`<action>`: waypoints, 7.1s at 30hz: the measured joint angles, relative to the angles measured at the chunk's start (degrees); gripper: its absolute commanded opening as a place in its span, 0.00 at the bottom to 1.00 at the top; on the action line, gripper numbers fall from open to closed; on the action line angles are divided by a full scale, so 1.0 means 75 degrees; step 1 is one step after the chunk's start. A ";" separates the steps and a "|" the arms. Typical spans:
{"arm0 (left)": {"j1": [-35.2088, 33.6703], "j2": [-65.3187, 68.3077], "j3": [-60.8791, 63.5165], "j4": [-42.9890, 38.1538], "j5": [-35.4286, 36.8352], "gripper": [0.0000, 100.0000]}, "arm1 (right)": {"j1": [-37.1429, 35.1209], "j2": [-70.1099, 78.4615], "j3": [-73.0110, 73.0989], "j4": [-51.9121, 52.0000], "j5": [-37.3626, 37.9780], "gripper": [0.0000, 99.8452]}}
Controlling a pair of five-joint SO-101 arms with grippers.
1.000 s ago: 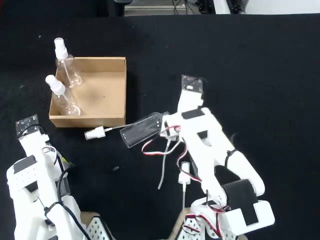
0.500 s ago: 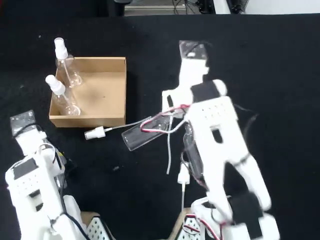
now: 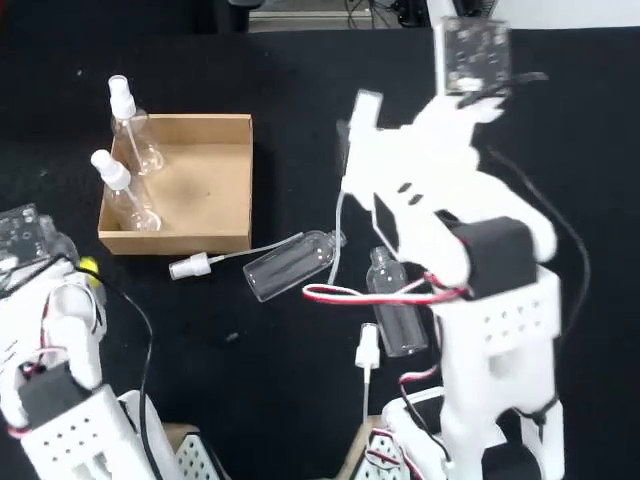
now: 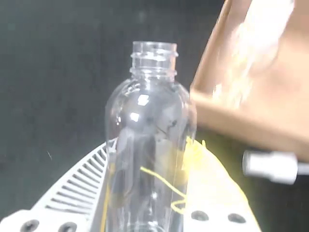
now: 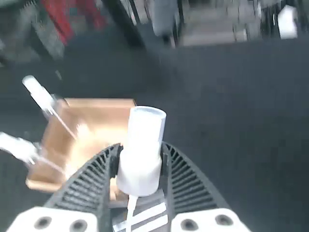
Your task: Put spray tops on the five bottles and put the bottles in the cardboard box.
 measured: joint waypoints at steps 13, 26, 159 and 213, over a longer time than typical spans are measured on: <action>0.2403 -0.1465 -0.0340 -0.2426 0.1078 0.03 | 0.0000 -0.0023 -0.1629 -0.1383 0.0000 0.01; 0.6353 -0.1477 0.1852 -0.6271 0.1137 0.03 | 0.0985 -0.0082 -0.1641 -0.1735 0.0000 0.01; 0.5955 -0.1477 0.4161 -0.9284 0.1137 0.03 | -0.4044 -0.1524 0.3223 -0.4923 0.3821 0.01; -0.1676 -0.1289 0.4161 -1.1194 0.1137 0.03 | -0.3446 -0.3481 0.3223 -0.4923 0.3821 0.01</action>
